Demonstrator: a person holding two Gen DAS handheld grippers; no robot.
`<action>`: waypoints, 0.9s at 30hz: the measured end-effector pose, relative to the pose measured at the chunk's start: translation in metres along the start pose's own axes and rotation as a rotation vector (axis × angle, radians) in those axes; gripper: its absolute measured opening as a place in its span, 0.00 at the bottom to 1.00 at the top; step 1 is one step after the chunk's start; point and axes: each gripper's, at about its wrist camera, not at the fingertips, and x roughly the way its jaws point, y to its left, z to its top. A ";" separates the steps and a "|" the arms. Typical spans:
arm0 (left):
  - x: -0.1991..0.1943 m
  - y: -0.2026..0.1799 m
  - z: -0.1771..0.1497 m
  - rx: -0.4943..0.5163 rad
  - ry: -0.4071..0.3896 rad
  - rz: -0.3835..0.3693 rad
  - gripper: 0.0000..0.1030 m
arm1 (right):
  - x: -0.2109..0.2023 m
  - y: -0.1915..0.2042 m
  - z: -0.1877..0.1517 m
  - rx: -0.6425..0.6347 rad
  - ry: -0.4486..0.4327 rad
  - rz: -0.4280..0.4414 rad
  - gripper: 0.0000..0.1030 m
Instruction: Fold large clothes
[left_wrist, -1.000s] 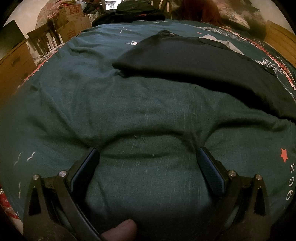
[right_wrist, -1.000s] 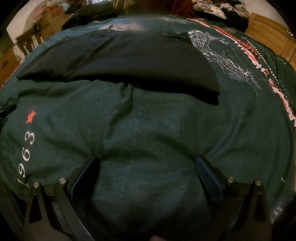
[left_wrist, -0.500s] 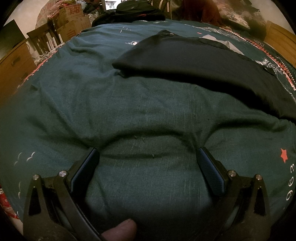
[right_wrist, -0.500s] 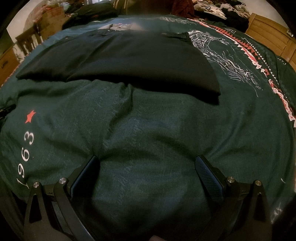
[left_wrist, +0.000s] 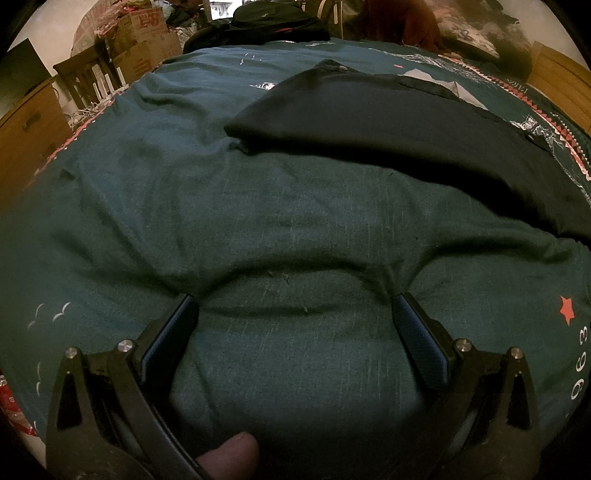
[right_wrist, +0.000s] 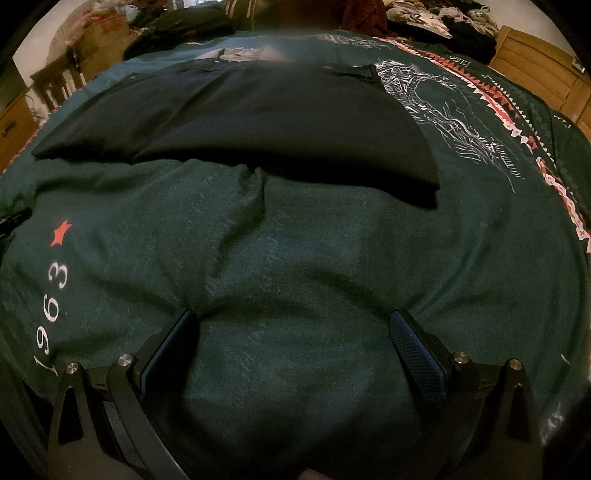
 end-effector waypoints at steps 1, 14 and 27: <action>0.000 0.000 0.000 0.001 0.000 0.001 1.00 | 0.000 0.000 0.000 0.000 0.000 0.000 1.00; 0.000 0.000 0.000 0.002 0.001 0.002 1.00 | 0.000 0.001 0.000 -0.001 0.000 -0.004 1.00; 0.000 -0.001 0.001 0.001 0.001 0.001 1.00 | 0.000 -0.002 0.001 -0.001 -0.001 0.000 1.00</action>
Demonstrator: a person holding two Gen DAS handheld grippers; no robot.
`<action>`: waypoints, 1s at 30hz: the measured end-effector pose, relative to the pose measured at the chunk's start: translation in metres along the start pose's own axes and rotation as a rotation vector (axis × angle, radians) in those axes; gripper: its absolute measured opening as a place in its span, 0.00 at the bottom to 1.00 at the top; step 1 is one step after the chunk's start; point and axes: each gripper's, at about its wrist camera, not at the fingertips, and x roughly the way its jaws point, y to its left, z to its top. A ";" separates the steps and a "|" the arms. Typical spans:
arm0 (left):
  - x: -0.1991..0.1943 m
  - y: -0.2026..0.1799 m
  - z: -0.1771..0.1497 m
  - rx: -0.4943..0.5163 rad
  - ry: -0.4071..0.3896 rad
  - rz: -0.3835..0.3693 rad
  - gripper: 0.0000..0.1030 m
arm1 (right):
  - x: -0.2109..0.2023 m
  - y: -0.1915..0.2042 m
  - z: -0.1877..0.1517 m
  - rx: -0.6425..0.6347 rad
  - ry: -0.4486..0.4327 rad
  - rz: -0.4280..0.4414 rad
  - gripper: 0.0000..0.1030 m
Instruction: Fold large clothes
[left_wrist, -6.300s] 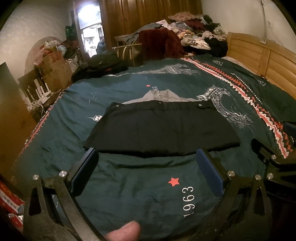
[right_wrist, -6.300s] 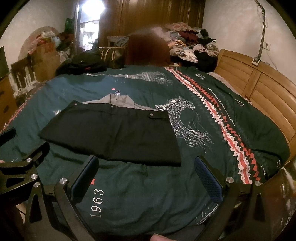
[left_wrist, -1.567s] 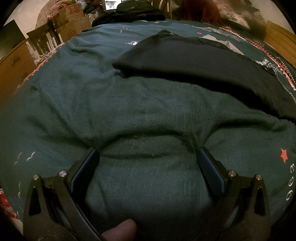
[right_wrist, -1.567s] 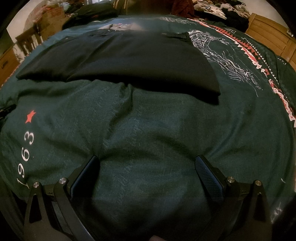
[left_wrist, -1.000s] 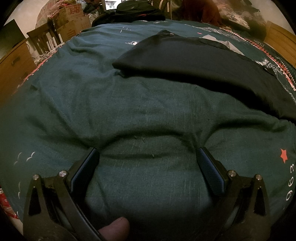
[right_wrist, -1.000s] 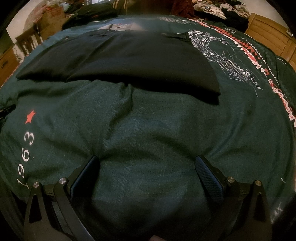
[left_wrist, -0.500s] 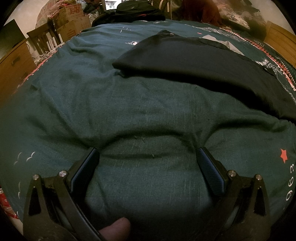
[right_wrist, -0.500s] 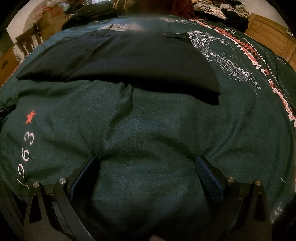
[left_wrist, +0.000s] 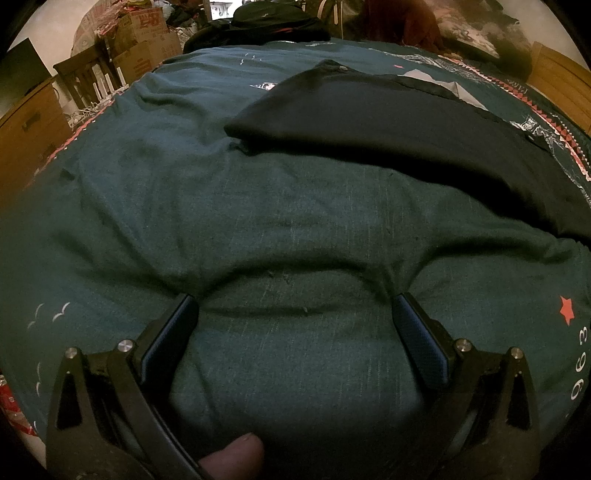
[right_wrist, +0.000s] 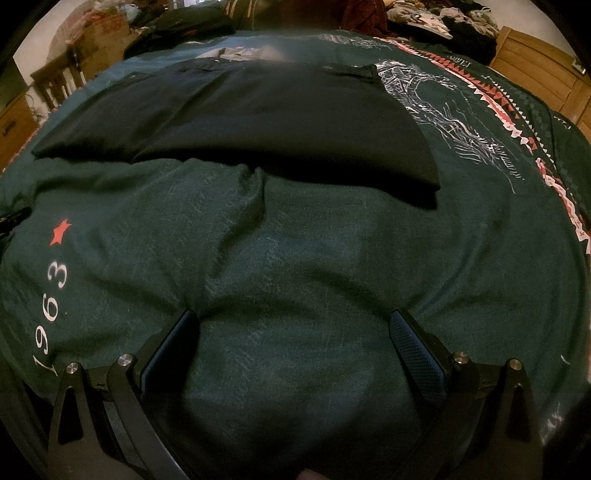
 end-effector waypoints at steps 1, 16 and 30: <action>0.000 0.000 0.000 0.000 0.000 0.000 1.00 | 0.000 0.000 0.000 0.000 -0.001 -0.001 1.00; 0.000 -0.001 0.000 0.000 0.003 0.001 1.00 | -0.001 0.000 -0.001 0.001 -0.003 -0.004 1.00; 0.001 -0.002 0.001 0.000 0.007 0.002 1.00 | 0.002 -0.001 0.001 -0.005 0.002 -0.002 1.00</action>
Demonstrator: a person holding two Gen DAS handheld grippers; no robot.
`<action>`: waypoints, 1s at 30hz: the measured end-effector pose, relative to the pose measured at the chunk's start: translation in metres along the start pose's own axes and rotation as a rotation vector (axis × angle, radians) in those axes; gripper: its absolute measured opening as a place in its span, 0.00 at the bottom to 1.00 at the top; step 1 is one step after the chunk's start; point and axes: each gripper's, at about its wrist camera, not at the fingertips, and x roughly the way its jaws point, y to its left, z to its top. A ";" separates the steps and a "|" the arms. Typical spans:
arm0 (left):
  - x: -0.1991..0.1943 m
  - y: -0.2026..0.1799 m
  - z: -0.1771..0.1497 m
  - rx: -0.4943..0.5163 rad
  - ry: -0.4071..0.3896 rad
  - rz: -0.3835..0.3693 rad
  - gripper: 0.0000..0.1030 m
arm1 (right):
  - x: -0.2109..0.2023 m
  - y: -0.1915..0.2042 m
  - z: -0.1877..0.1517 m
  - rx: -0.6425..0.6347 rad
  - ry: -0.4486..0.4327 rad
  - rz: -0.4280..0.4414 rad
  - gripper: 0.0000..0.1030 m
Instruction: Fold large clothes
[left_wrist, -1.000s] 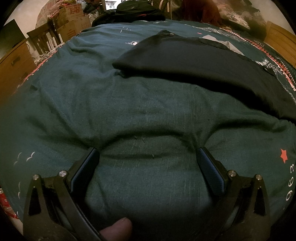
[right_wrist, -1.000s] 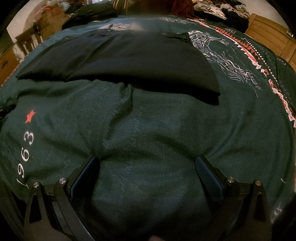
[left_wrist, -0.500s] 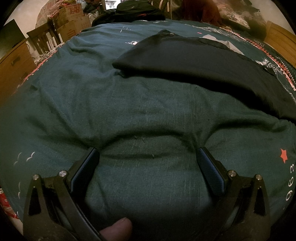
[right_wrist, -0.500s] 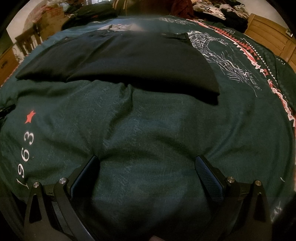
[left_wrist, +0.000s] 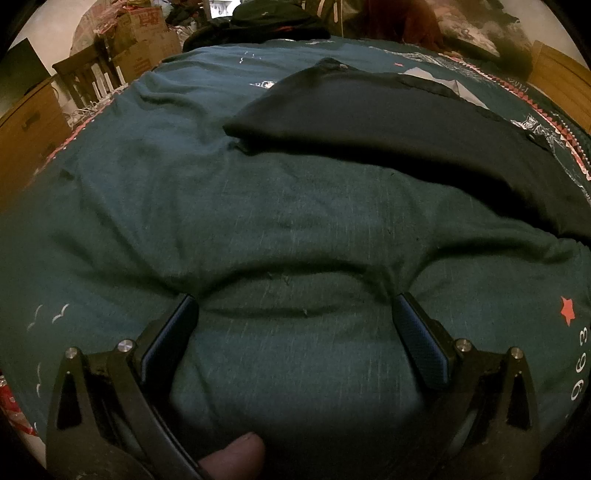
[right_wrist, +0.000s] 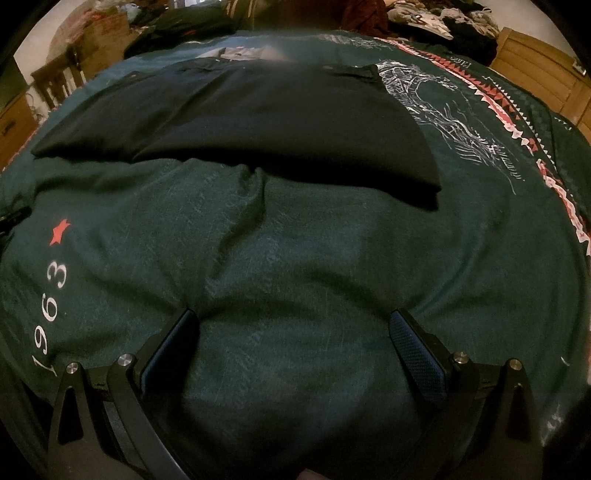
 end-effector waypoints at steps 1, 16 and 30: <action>0.000 0.000 0.000 0.000 -0.001 0.000 1.00 | 0.000 0.001 0.000 0.002 0.000 -0.001 1.00; 0.001 0.000 0.001 -0.001 -0.002 0.000 1.00 | -0.002 0.003 0.000 0.003 -0.003 -0.003 1.00; 0.001 0.000 0.001 0.001 0.000 0.002 1.00 | -0.001 0.004 0.000 0.003 -0.005 -0.007 1.00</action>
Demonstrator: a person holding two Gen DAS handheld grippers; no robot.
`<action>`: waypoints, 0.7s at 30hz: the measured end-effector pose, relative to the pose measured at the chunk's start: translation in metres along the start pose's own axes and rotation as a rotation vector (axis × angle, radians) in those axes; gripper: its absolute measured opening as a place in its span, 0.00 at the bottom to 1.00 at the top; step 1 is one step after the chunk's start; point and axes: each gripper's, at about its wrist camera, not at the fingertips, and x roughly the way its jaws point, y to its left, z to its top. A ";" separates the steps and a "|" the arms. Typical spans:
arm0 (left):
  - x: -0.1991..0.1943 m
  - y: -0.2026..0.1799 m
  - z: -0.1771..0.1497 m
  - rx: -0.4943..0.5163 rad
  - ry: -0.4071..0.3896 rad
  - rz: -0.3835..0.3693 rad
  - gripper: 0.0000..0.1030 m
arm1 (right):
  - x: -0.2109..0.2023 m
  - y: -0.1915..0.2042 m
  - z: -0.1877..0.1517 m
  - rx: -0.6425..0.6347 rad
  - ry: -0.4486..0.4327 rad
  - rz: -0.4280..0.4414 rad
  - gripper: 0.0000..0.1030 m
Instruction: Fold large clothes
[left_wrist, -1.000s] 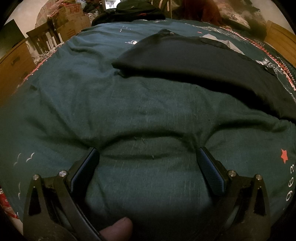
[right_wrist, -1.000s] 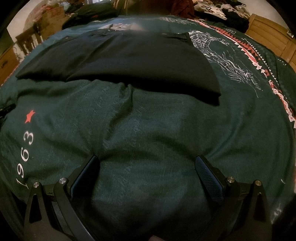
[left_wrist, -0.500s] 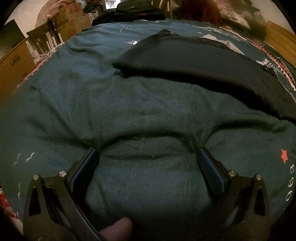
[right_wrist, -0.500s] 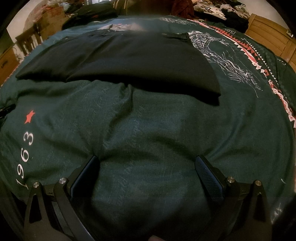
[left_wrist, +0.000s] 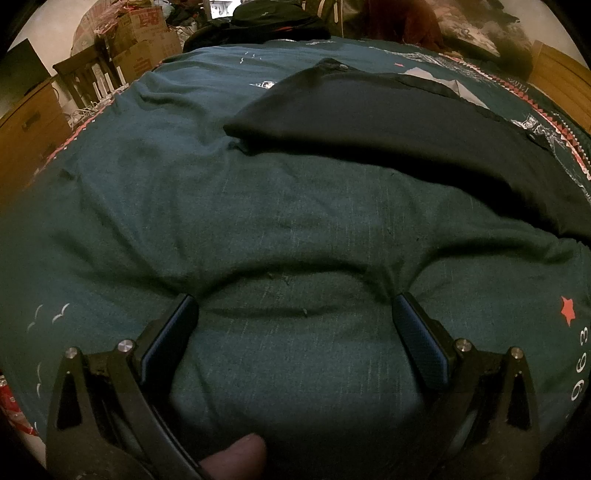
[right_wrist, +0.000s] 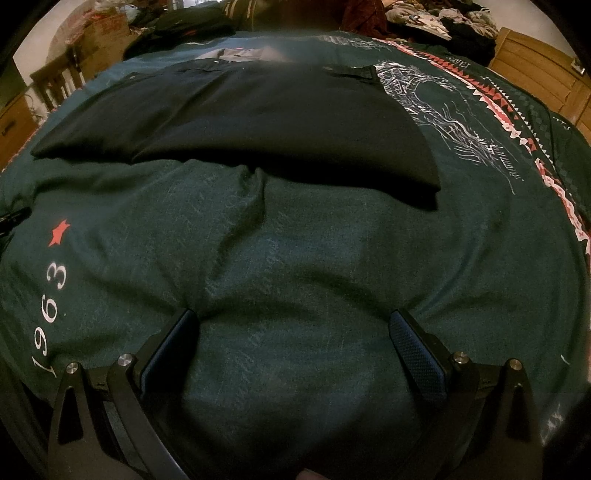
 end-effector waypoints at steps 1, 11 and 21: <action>0.000 0.000 0.000 0.000 0.000 0.000 1.00 | 0.000 0.000 0.000 0.000 -0.001 -0.001 1.00; -0.001 0.001 0.000 -0.001 -0.001 -0.001 1.00 | -0.001 0.002 -0.001 -0.002 0.001 0.001 1.00; -0.001 0.000 -0.001 -0.002 -0.003 0.001 1.00 | 0.000 0.002 -0.001 -0.003 0.000 -0.001 1.00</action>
